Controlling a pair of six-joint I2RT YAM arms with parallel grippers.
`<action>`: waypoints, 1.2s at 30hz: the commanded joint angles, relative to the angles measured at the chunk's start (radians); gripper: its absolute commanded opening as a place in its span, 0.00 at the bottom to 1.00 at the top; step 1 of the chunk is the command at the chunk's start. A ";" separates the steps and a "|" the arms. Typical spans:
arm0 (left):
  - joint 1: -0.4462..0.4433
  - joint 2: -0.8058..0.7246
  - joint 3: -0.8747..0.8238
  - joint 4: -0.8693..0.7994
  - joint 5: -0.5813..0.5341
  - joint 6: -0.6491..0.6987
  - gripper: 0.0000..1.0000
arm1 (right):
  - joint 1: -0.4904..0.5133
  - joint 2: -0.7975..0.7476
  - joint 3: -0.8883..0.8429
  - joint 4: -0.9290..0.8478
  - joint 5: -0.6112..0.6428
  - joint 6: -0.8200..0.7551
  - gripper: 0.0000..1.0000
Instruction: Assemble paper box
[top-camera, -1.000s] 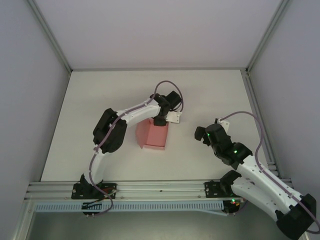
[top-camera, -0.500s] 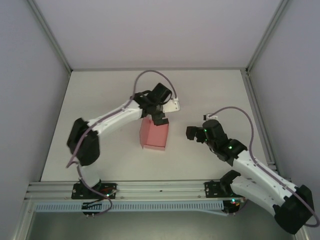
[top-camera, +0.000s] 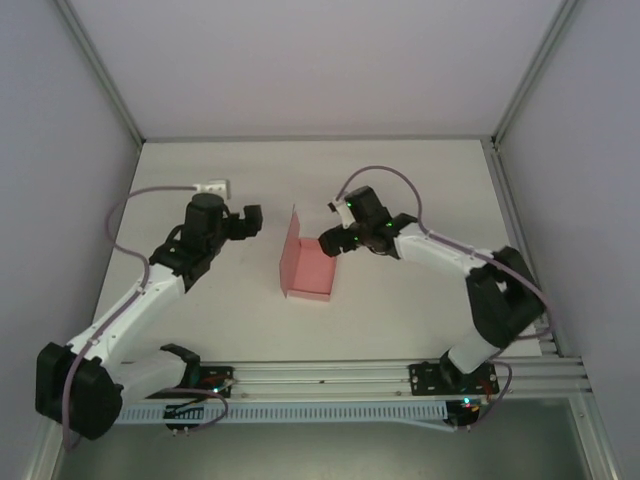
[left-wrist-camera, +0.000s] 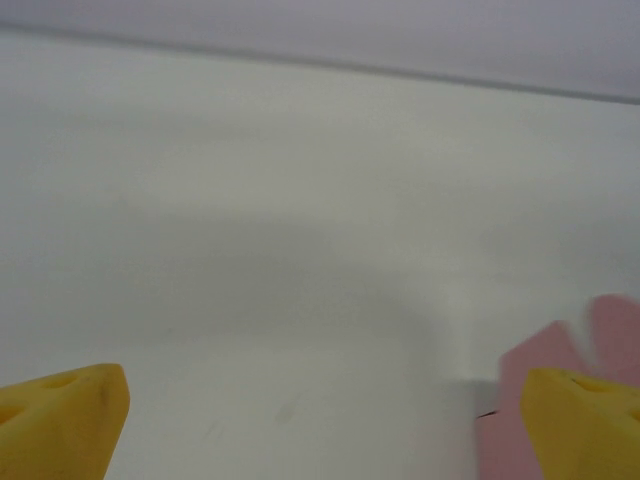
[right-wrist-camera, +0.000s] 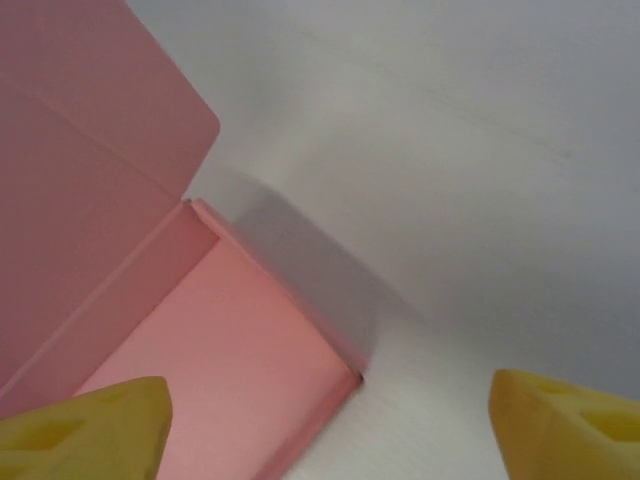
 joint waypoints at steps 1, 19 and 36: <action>0.026 -0.077 -0.045 -0.022 -0.053 -0.144 1.00 | 0.018 0.119 0.100 -0.061 -0.038 -0.114 0.77; 0.031 -0.166 -0.086 -0.055 -0.115 -0.127 1.00 | 0.074 0.257 0.161 0.010 0.165 0.048 0.08; 0.031 -0.109 -0.088 0.042 0.034 -0.066 1.00 | 0.186 0.139 -0.008 -0.204 0.537 0.713 0.02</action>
